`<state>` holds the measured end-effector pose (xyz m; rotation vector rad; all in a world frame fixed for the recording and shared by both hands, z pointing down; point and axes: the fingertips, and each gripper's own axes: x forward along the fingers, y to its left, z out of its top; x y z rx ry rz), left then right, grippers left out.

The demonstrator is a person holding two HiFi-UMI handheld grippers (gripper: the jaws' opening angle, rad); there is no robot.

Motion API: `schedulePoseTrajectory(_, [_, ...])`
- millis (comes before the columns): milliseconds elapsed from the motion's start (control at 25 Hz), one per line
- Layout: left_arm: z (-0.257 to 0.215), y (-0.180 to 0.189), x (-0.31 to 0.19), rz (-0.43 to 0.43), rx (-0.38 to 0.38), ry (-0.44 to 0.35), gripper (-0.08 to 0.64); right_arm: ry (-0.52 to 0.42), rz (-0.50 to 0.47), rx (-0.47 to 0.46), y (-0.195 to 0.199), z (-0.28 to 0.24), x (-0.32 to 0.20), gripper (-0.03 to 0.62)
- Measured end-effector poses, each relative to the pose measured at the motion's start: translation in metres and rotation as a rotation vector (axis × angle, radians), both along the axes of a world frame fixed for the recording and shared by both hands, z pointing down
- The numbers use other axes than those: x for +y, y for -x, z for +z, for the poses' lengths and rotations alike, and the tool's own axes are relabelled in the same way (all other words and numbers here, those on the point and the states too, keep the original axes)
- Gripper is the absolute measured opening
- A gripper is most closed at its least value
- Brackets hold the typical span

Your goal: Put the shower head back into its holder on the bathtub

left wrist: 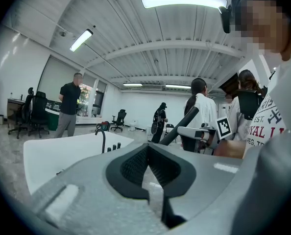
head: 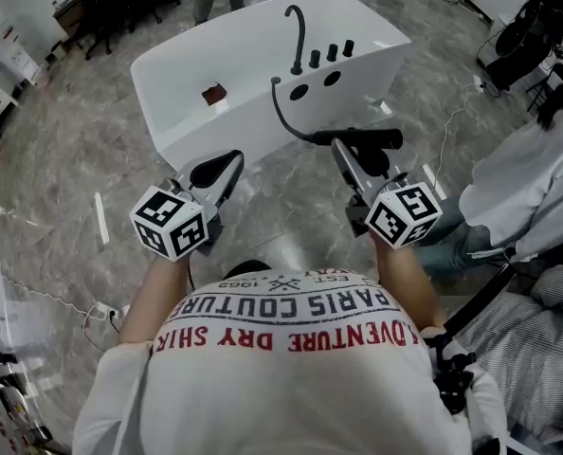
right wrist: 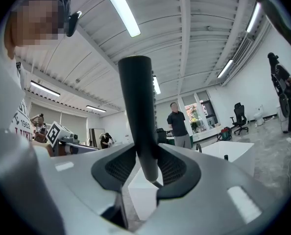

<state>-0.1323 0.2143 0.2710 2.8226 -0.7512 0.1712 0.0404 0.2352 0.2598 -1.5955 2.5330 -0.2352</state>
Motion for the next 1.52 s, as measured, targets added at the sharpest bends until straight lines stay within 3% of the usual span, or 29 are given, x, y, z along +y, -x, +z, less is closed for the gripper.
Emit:
schedulePoseTrajectory(440, [0.007, 0.0, 0.001, 0.01, -0.012, 0.015, 0.003, -0.011, 0.01, -0.018, 0.0, 0.0, 0.001, 0.138])
schedulePoseTrajectory(800, [0.018, -0.017, -0.018, 0.073, -0.032, 0.021, 0.003, -0.018, 0.019, -0.022, -0.005, -0.002, -0.012, 0.137])
schedulePoseTrajectory(1160, [0.052, -0.029, -0.079, 0.123, -0.042, 0.099, 0.003, -0.031, -0.013, -0.09, -0.016, -0.008, -0.067, 0.133])
schedulePoseTrajectory(1360, [0.071, -0.037, -0.092, 0.195, -0.046, 0.087, 0.003, -0.029, -0.012, -0.141, -0.023, 0.0, -0.087, 0.133])
schedulePoseTrajectory(1520, [0.087, -0.05, -0.147, 0.218, -0.073, 0.121, 0.003, -0.006, -0.01, -0.187, -0.037, 0.001, -0.141, 0.132])
